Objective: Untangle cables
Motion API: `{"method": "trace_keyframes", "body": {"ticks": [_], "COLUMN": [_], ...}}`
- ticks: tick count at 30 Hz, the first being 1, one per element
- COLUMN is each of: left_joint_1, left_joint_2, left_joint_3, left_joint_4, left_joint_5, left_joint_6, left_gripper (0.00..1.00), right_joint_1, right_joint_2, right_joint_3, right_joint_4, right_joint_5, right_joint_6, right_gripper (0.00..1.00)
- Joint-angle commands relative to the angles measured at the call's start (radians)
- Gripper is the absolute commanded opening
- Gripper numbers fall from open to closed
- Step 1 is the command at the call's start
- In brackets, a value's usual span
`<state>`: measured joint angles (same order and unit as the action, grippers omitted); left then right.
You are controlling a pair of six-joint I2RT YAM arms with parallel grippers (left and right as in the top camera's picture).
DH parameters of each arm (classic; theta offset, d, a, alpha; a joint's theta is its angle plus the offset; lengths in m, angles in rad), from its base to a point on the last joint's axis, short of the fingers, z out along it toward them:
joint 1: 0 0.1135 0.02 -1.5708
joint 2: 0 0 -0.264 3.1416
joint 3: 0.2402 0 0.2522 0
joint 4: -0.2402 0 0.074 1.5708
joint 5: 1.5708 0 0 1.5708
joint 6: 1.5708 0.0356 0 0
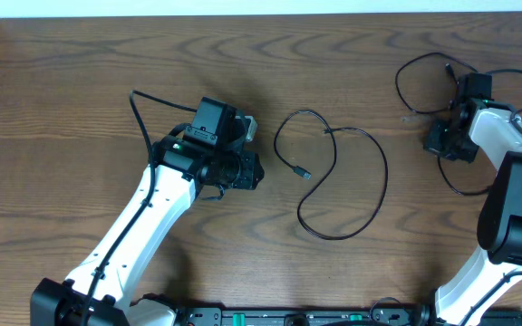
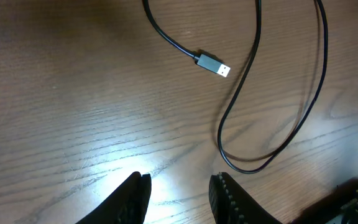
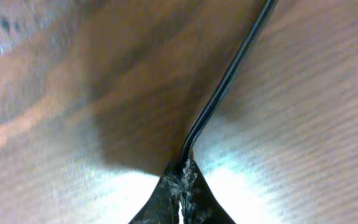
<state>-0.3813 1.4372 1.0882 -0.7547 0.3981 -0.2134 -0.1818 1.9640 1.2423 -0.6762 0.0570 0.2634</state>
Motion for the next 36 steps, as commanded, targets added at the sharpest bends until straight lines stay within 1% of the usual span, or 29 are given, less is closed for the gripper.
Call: {"method": "trace_keyframes", "body": {"ticks": [1, 4, 9, 13, 18, 22, 24, 26, 29, 31, 33, 35, 36], "left_joint_1": [0.004, 0.004, 0.004, 0.004, 0.004, 0.004, 0.004, 0.004, 0.004, 0.004, 0.004, 0.004, 0.004], "left_joint_2": [0.005, 0.005, 0.005, 0.005, 0.005, 0.005, 0.005, 0.005, 0.005, 0.005, 0.005, 0.005, 0.005], "left_joint_3": [0.015, 0.015, 0.015, 0.015, 0.015, 0.015, 0.015, 0.015, 0.015, 0.015, 0.015, 0.015, 0.015], "left_joint_4": [-0.004, -0.004, -0.004, -0.003, -0.003, -0.004, -0.004, -0.004, -0.004, -0.002, 0.000, 0.000, 0.000], "left_joint_5": [0.009, 0.009, 0.009, 0.009, 0.009, 0.009, 0.009, 0.009, 0.009, 0.009, 0.009, 0.009, 0.009], "left_joint_6": [-0.009, -0.009, -0.009, -0.009, -0.010, -0.010, -0.010, -0.010, -0.010, -0.010, -0.010, -0.010, -0.010], "left_gripper": [0.37, 0.37, 0.37, 0.37, 0.37, 0.37, 0.37, 0.37, 0.37, 0.37, 0.37, 0.37, 0.37], "right_joint_1": [0.002, -0.008, -0.050, -0.102, -0.196, -0.274, -0.319, -0.354, -0.404, -0.421, -0.418, -0.407, -0.397], "right_joint_2": [-0.014, -0.082, -0.279, -0.462, -0.608, -0.633, -0.630, -0.624, -0.608, -0.592, -0.575, -0.551, -0.533], "right_joint_3": [-0.019, -0.001, 0.030, 0.043, 0.042, 0.042, 0.042, 0.040, 0.040, 0.040, 0.039, 0.039, 0.039], "right_joint_4": [-0.044, -0.068, -0.068, -0.056, -0.046, -0.054, -0.071, -0.076, -0.076, -0.060, -0.042, -0.030, -0.031], "right_joint_5": [-0.055, -0.056, -0.043, 0.065, 0.234, 0.362, 0.426, 0.446, 0.391, 0.238, 0.097, 0.001, -0.037], "right_joint_6": [0.013, 0.013, 0.021, 0.040, 0.058, 0.076, 0.130, 0.164, 0.193, 0.191, 0.156, 0.117, 0.106], "right_gripper": [0.01, 0.01, 0.01, 0.01, 0.01, 0.01, 0.01, 0.01, 0.01, 0.01, 0.02, 0.07, 0.12]}}
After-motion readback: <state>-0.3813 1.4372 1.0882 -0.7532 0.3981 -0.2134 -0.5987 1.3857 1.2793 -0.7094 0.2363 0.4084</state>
